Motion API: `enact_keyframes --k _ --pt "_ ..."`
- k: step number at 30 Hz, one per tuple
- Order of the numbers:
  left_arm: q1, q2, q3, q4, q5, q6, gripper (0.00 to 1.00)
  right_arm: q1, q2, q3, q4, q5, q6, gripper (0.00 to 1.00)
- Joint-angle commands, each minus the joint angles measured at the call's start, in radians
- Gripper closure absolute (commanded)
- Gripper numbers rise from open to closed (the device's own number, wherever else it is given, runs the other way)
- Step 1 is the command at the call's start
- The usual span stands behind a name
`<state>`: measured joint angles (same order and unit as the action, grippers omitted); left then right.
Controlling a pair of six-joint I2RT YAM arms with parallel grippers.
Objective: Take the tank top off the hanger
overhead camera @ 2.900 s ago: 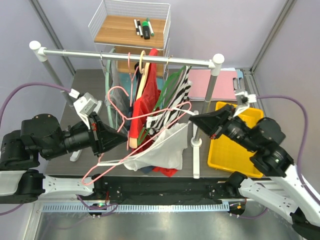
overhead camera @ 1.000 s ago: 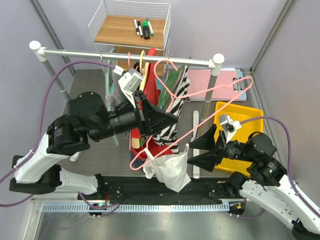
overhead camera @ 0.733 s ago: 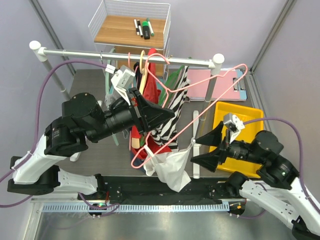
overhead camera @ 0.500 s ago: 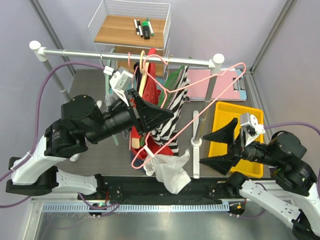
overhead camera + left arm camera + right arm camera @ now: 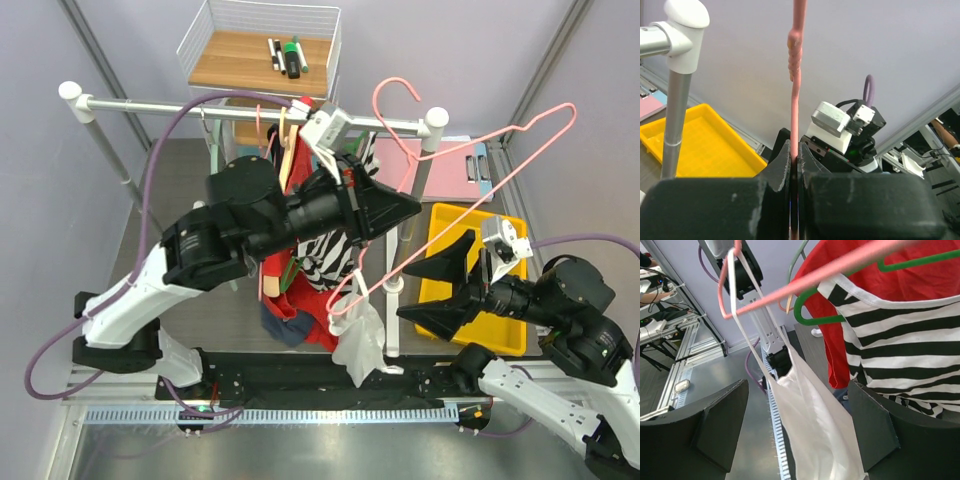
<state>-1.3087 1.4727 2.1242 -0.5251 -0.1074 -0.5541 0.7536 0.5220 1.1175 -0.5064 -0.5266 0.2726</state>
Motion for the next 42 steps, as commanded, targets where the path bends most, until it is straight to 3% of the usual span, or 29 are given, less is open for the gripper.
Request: enact_keyframes --k 1,9,22,33,40,42 --pt "-0.003 0.043 0.077 0.068 -0.001 0.026 1.0 0.006 0.024 -0.005 0.12 -0.05 0.042 0.16" --pt "-0.003 0.074 0.083 0.083 -0.061 0.034 1.0 0.006 0.033 -0.116 0.321 -0.167 0.193 0.29" --pt "-0.003 0.074 0.071 0.068 -0.1 0.059 1.0 0.004 0.059 -0.214 0.48 -0.239 0.313 0.53" --pt "-0.003 0.083 0.066 0.071 -0.104 0.062 1.0 0.006 0.082 -0.225 0.609 -0.269 0.382 0.6" --pt "-0.003 0.081 0.06 0.083 -0.115 0.062 1.0 0.007 0.088 -0.223 0.652 -0.296 0.419 0.83" --pt "-0.003 0.086 0.059 0.094 -0.117 0.06 1.0 0.007 0.088 -0.219 0.657 -0.296 0.424 0.99"
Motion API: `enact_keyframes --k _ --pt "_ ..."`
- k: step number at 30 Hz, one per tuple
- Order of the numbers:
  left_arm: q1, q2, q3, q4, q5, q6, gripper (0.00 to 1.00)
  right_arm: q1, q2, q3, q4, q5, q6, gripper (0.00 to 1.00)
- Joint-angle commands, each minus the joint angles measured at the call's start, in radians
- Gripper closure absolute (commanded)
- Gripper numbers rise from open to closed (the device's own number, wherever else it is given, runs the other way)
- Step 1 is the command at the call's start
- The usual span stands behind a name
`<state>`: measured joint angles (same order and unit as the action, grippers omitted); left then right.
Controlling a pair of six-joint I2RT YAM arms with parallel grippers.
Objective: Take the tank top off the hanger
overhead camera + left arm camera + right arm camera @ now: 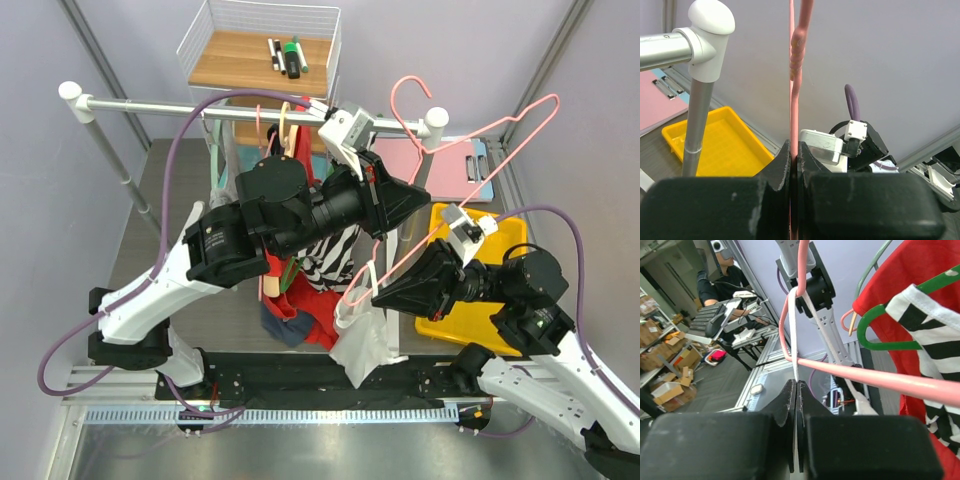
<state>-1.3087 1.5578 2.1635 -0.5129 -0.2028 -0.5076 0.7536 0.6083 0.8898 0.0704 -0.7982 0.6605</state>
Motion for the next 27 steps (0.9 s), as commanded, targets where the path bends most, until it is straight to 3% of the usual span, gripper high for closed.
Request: enact_keyframes --k 1,11,21,27 --pt "-0.003 0.004 0.018 0.088 -0.021 0.012 1.0 0.007 0.002 0.015 0.078 -0.025 0.036 0.99" --pt "-0.003 0.025 -0.085 0.24 -0.098 0.103 1.0 0.007 -0.001 0.086 0.039 -0.041 0.044 0.99" --pt "-0.003 0.102 -0.015 0.243 -0.167 0.158 1.0 0.007 -0.002 0.092 -0.063 -0.056 0.005 0.99" --pt "-0.004 0.12 0.016 0.255 -0.136 0.146 1.0 0.007 -0.027 0.07 -0.135 -0.013 -0.047 0.99"
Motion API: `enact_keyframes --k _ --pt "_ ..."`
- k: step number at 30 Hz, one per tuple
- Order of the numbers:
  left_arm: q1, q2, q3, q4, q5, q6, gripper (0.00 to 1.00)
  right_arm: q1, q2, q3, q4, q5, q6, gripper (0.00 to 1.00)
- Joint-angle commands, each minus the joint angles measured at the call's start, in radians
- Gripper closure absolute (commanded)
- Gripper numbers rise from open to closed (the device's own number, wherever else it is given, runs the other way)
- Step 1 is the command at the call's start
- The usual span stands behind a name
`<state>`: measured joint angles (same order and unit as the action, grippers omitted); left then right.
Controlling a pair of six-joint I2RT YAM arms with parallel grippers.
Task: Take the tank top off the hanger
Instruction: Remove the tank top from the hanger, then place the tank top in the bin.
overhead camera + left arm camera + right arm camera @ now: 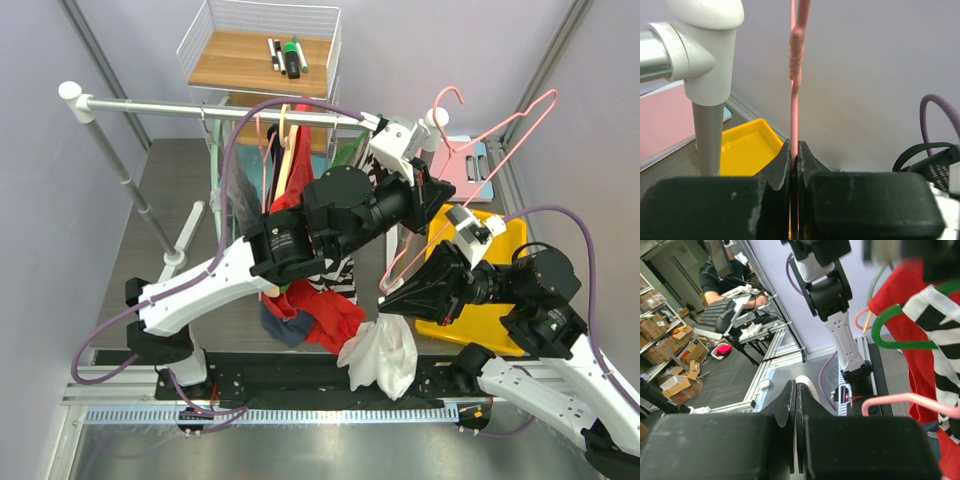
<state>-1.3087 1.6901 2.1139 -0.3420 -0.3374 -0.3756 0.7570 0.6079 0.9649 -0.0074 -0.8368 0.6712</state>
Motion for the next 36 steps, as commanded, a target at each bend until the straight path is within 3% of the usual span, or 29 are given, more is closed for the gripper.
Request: enact_keyframes --k 1,4,9,16,17,20,23,30,36 --pt "-0.004 -0.015 0.07 0.078 0.006 0.007 1.0 0.004 -0.051 -0.006 -0.116 0.036 -0.076 0.99" --pt "-0.003 -0.036 0.083 0.067 0.035 0.001 1.0 0.004 -0.127 -0.037 -0.242 0.112 -0.151 0.99" --pt "-0.004 -0.092 0.069 0.031 0.106 -0.028 1.0 0.004 -0.232 -0.051 -0.498 0.372 -0.229 0.99" --pt "-0.003 -0.263 -0.075 0.046 0.216 -0.083 1.0 0.005 -0.281 0.02 -0.699 0.832 -0.251 0.99" --pt "-0.003 -0.289 -0.086 0.043 0.26 -0.088 1.0 0.004 -0.274 0.053 -0.726 1.03 -0.236 0.99" --pt "-0.003 -0.351 -0.13 0.032 0.331 -0.098 1.0 0.007 -0.228 0.119 -0.802 1.296 -0.225 0.99" --pt "-0.003 -0.426 -0.189 0.032 0.368 -0.097 1.0 0.015 -0.162 0.19 -0.806 1.459 -0.252 0.99" --pt "-0.003 -0.575 -0.342 0.02 0.295 -0.08 1.0 0.03 0.091 0.447 -0.789 1.726 -0.456 0.99" --pt "-0.003 -0.627 -0.407 -0.034 0.245 -0.078 1.0 0.03 0.348 0.837 -0.776 1.901 -0.665 0.99"
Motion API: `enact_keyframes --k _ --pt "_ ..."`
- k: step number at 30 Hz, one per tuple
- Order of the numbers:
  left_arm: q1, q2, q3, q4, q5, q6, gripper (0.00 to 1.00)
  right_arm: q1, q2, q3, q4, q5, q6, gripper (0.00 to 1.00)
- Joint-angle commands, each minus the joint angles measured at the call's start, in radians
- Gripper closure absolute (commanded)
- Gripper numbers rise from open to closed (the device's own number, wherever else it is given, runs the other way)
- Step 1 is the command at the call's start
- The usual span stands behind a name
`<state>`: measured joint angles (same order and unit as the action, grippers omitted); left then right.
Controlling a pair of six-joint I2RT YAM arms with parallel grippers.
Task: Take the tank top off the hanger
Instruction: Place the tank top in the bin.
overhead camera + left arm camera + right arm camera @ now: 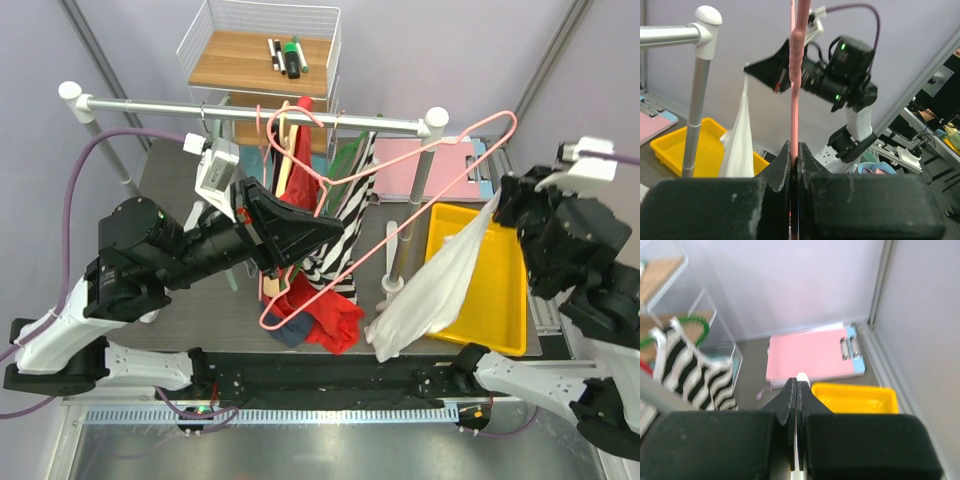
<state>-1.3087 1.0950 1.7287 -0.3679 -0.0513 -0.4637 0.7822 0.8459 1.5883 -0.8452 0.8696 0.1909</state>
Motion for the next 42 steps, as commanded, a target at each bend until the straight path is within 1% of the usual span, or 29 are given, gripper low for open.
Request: enact_keyframes --k 1,3,4,5,7,11,14,15,16,18,19,20,21,22,23,24,25,26,27,28,30,33,35,36,38,39,40,41,42 --pt "-0.004 -0.047 -0.032 -0.006 -0.05 0.008 1.0 0.005 0.137 0.314 0.061 0.181 -0.229 0.99" --pt "-0.003 -0.06 -0.058 -0.002 -0.058 0.007 1.0 0.005 0.214 0.407 0.061 0.187 -0.274 0.99" --pt "-0.004 -0.067 -0.064 0.0 -0.062 0.005 1.0 0.005 0.238 0.485 0.063 0.209 -0.295 0.99" --pt "-0.003 -0.07 -0.072 0.001 -0.065 0.007 1.0 0.005 0.281 0.521 0.066 0.215 -0.332 0.99" --pt "-0.003 -0.075 -0.078 -0.002 -0.065 0.005 1.0 0.005 0.318 0.603 0.064 0.226 -0.353 0.99" --pt "-0.003 -0.083 -0.07 -0.028 -0.065 0.005 1.0 0.005 0.397 0.642 0.112 0.295 -0.462 0.99" --pt "-0.003 -0.096 -0.081 -0.039 -0.061 -0.001 1.0 -0.004 0.412 0.607 0.127 0.31 -0.473 0.99" --pt "-0.004 -0.099 -0.089 -0.04 -0.056 -0.004 1.0 -0.027 0.397 0.586 0.129 0.304 -0.458 0.99" --pt "-0.003 -0.104 -0.093 -0.04 -0.053 -0.006 1.0 -0.046 0.384 0.526 0.135 0.29 -0.447 0.99" --pt "-0.003 -0.122 -0.101 -0.042 -0.045 -0.009 1.0 -0.107 0.36 0.452 0.152 0.198 -0.395 0.99" --pt "-0.003 -0.129 -0.106 -0.045 -0.042 -0.013 1.0 -0.201 0.342 0.376 0.152 0.16 -0.372 0.99" --pt "-0.004 -0.135 -0.107 -0.046 -0.036 -0.015 1.0 -0.24 0.332 0.331 0.15 0.12 -0.352 0.99" --pt "-0.004 -0.147 -0.112 -0.051 -0.022 -0.018 1.0 -0.309 0.314 0.243 0.15 0.071 -0.311 0.99" --pt "-0.003 -0.153 -0.115 -0.054 -0.016 -0.018 1.0 -0.337 0.303 0.201 0.149 0.043 -0.286 0.99" --pt "-0.004 -0.158 -0.116 -0.055 -0.009 -0.02 1.0 -0.371 0.292 0.162 0.15 -0.018 -0.262 0.99" --pt "-0.004 -0.168 -0.118 -0.062 -0.001 -0.02 1.0 -0.4 0.28 0.088 0.15 -0.056 -0.204 0.99" --pt "-0.003 -0.173 -0.118 -0.077 0.001 -0.02 1.0 -0.463 0.259 0.049 0.159 -0.093 -0.194 0.99" --pt "-0.003 -0.179 -0.118 -0.086 0.001 -0.02 1.0 -0.49 0.248 0.012 0.167 -0.122 -0.153 0.99" --pt "-0.004 -0.188 -0.119 -0.097 0.002 -0.018 1.0 -0.514 0.239 -0.06 0.175 -0.171 -0.136 0.99" --pt "-0.003 -0.195 -0.126 -0.115 0.002 -0.016 1.0 -0.564 0.228 -0.095 0.188 -0.19 -0.101 0.99" --pt "-0.003 -0.208 -0.132 -0.137 -0.002 -0.012 1.0 -0.61 0.223 -0.195 0.202 -0.237 -0.071 0.99" --pt "-0.003 -0.219 -0.144 -0.178 -0.019 -0.001 1.0 -0.678 0.219 -0.319 0.236 -0.267 0.008 0.99" --pt "-0.003 -0.227 -0.139 -0.231 -0.03 0.01 1.0 -0.722 0.231 -0.369 0.251 -0.328 0.086 0.99" --pt "-0.003 -0.231 -0.138 -0.252 -0.032 0.013 1.0 -0.735 0.235 -0.419 0.258 -0.358 0.113 0.99" --pt "-0.003 -0.242 -0.13 -0.29 -0.044 0.013 1.0 -0.747 0.251 -0.485 0.328 -0.435 0.192 0.99" --pt "-0.003 -0.244 -0.115 -0.336 -0.05 0.002 1.0 -0.751 0.258 -0.569 0.372 -0.458 0.206 0.99" --pt "-0.003 -0.236 -0.1 -0.359 -0.054 -0.004 1.0 -0.755 0.28 -0.605 0.427 -0.463 0.22 0.99" --pt "-0.003 -0.228 -0.084 -0.391 -0.053 -0.012 1.0 -0.761 0.329 -0.651 0.426 -0.452 0.255 0.99" --pt "-0.003 -0.212 -0.034 -0.452 -0.048 -0.019 1.0 -0.77 0.353 -0.675 0.419 -0.442 0.275 0.99"
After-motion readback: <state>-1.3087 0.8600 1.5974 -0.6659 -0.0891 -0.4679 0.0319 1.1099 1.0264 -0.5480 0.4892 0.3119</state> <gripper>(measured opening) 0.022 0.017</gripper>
